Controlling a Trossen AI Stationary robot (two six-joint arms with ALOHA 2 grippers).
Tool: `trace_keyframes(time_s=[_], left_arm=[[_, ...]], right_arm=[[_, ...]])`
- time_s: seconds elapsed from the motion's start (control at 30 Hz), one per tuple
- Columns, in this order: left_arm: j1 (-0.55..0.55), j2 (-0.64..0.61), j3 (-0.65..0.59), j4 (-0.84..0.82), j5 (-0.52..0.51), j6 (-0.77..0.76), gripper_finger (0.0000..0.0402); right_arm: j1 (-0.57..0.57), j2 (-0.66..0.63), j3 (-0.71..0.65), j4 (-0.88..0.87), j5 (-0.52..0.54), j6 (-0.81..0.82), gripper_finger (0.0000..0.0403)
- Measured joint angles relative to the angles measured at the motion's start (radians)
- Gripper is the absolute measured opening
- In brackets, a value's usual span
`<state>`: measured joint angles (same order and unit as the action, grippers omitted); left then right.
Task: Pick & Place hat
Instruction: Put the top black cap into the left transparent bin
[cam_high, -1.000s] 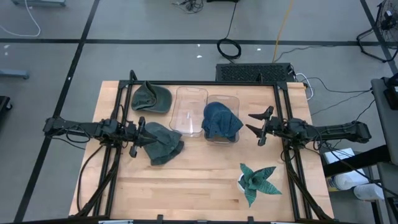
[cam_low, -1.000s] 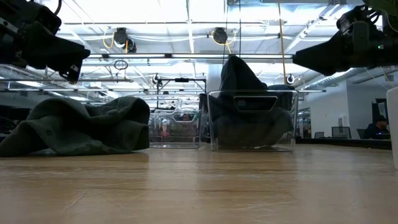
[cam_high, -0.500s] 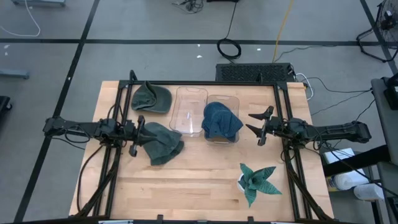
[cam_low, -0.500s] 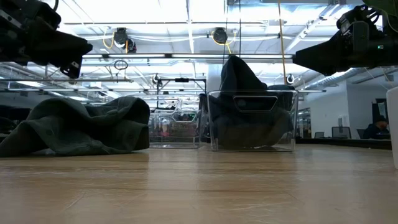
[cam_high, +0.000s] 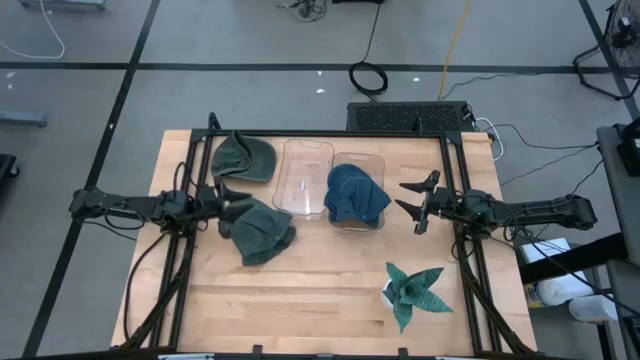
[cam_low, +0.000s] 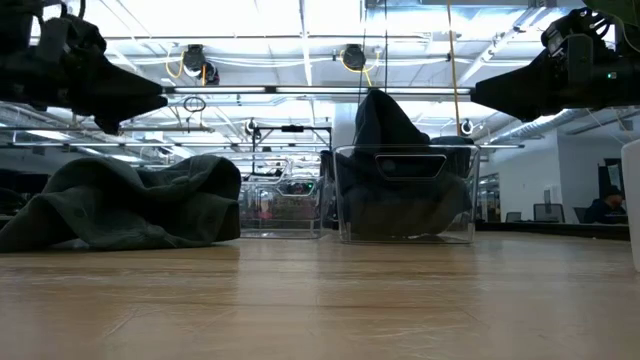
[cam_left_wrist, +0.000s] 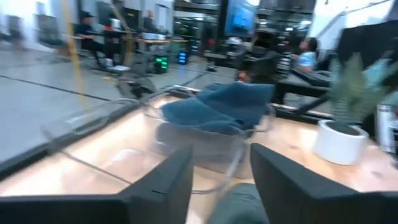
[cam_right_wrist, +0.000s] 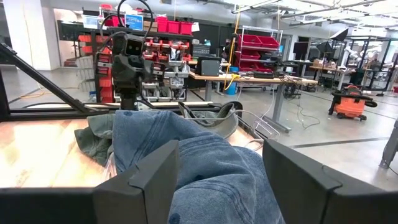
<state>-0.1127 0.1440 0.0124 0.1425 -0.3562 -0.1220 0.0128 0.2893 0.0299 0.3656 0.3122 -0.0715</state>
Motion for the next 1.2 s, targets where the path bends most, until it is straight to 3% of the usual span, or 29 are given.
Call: trace_keyframes(time_s=[0.23,0.63,0.93,1.2], left_arm=[[0.0,0.0,0.035,0.032,-0.089,0.068,0.0226],[0.0,0.027,0.262,-0.149,-0.272,0.09,0.023],[0.0,0.231,0.51,-0.231,-0.449,0.131,0.023],[0.0,0.431,0.737,-0.303,-0.589,0.268,0.023]], right_arm=[[0.0,0.0,0.0,0.0,0.0,0.0,0.0222],[0.0,0.0,0.0,0.0,0.0,0.0,0.0222],[0.0,0.0,0.0,0.0,0.0,0.0,0.0222],[0.0,0.0,0.0,0.0,0.0,0.0,0.0222]])
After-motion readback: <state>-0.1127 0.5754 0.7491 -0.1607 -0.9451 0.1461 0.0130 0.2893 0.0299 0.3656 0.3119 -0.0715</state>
